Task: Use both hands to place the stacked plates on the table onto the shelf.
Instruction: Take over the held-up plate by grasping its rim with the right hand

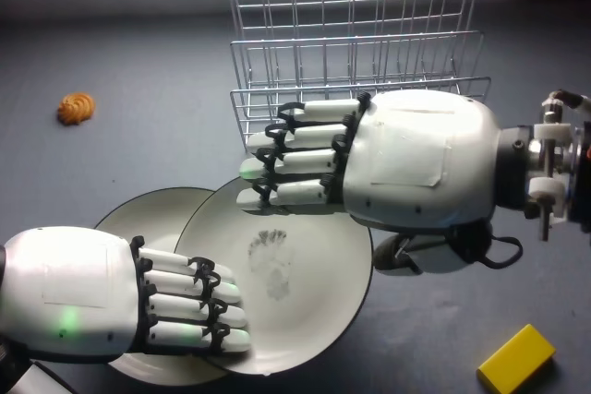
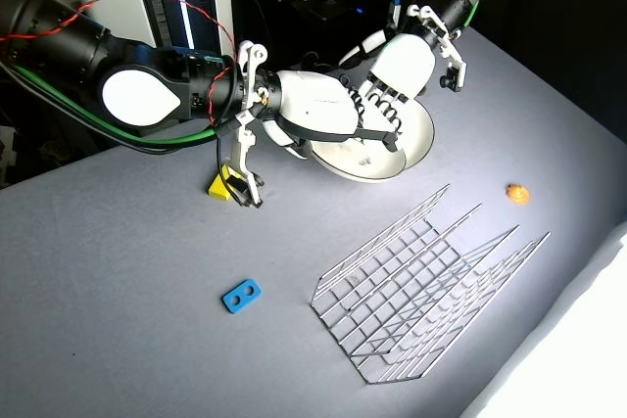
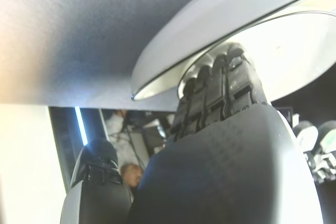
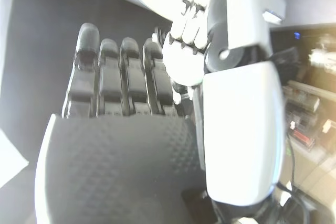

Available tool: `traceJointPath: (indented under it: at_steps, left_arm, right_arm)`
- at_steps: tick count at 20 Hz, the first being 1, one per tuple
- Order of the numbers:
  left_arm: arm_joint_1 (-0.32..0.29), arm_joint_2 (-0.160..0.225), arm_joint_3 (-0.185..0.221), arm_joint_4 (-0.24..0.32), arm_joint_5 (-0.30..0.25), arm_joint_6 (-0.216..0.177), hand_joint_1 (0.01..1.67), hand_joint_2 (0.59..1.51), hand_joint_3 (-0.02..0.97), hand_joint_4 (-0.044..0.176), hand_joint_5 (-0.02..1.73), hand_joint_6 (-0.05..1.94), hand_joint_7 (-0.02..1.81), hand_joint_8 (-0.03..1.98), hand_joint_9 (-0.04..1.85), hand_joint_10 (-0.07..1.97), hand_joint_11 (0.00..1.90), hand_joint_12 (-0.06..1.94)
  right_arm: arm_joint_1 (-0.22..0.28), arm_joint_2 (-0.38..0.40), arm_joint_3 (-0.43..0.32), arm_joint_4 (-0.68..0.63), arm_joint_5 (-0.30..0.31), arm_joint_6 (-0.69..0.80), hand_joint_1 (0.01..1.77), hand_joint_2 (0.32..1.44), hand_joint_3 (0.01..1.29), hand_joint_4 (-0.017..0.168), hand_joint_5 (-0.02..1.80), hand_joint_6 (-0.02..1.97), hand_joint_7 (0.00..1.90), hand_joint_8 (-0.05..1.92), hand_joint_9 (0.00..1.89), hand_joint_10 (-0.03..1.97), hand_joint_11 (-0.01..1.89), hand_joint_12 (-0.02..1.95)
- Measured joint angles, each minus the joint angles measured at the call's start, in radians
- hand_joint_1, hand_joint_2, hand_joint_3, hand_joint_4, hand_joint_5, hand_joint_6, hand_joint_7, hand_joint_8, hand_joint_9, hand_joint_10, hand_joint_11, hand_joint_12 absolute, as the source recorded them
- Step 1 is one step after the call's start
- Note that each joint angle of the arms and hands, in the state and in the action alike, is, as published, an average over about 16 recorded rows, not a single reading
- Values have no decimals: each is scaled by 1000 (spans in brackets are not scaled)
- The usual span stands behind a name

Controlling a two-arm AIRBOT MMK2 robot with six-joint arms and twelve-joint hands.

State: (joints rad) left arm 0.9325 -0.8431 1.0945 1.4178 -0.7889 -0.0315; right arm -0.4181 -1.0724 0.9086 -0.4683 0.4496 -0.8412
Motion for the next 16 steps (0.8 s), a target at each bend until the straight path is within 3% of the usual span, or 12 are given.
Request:
traceJointPath:
  at_steps: [9, 16]
  left_arm:
    - [21, -3, 33, -21, -15, 0, 25, 1125, 19, -3, 16, -18, 4, -10, -8, -16, 18, -10]
    - [29, -3, 44, -31, -20, 0, 25, 1125, 18, -3, 19, -15, 6, -10, -8, -19, 17, -15]
  right_arm:
    - [57, 2, 2, -4, -35, 13, 1262, 925, 16, 1, 309, 19, 214, 13, 168, 21, 14, 863]
    - [48, -30, 7, 4, -53, -63, 1277, 933, 17, 1, 306, 19, 220, 13, 185, 13, 13, 886]
